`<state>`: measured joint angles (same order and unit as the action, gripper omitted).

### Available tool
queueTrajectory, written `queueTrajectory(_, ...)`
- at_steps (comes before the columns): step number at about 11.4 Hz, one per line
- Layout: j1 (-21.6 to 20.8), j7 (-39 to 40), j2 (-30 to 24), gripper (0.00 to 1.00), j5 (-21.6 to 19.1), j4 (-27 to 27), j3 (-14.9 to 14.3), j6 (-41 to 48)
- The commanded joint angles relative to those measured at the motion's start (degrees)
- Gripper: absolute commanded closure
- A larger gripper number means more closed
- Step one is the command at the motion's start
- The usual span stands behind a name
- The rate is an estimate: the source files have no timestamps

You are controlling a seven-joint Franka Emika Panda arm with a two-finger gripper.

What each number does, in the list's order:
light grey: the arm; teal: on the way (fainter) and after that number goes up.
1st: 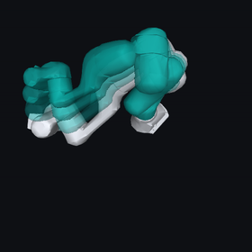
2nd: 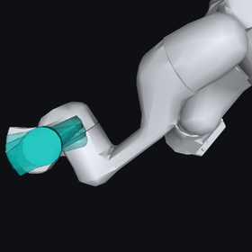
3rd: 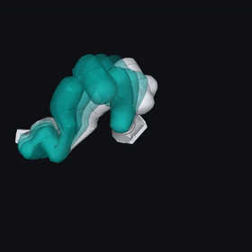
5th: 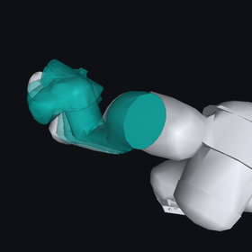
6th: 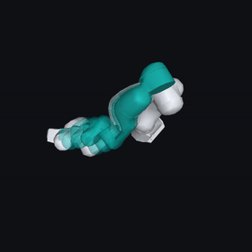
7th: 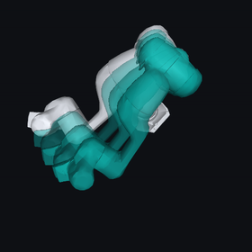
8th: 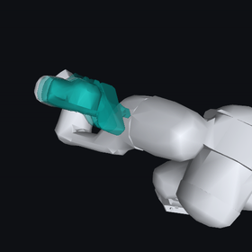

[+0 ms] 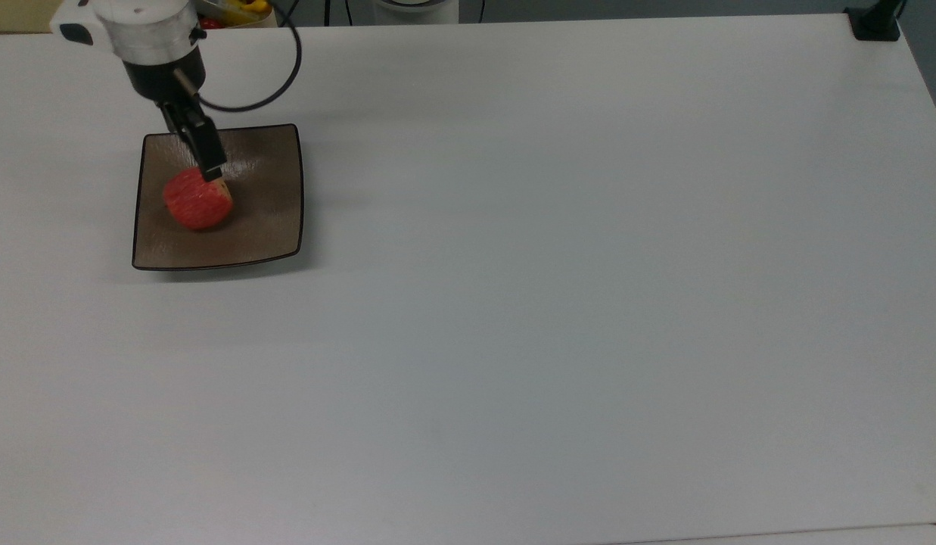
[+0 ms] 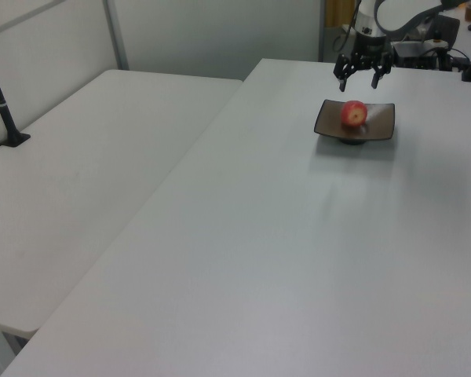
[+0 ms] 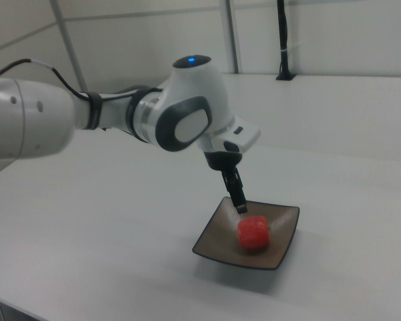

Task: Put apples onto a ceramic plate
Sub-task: 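Open the gripper to release the apple on the plate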

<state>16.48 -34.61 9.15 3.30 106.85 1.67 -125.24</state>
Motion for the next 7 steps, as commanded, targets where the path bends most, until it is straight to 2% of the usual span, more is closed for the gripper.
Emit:
queueTrajectory(1, -3.11, 8.39, -4.66, 0.0, 0.31, 1.08, -0.09, 7.36)
queueTrajectory(3, -5.83, 15.06, -7.03, 0.0, 0.13, 1.08, -0.09, 11.93)
queueTrajectory(7, -11.55, 34.11, -10.82, 0.0, -0.66, 1.34, 0.0, 17.91)
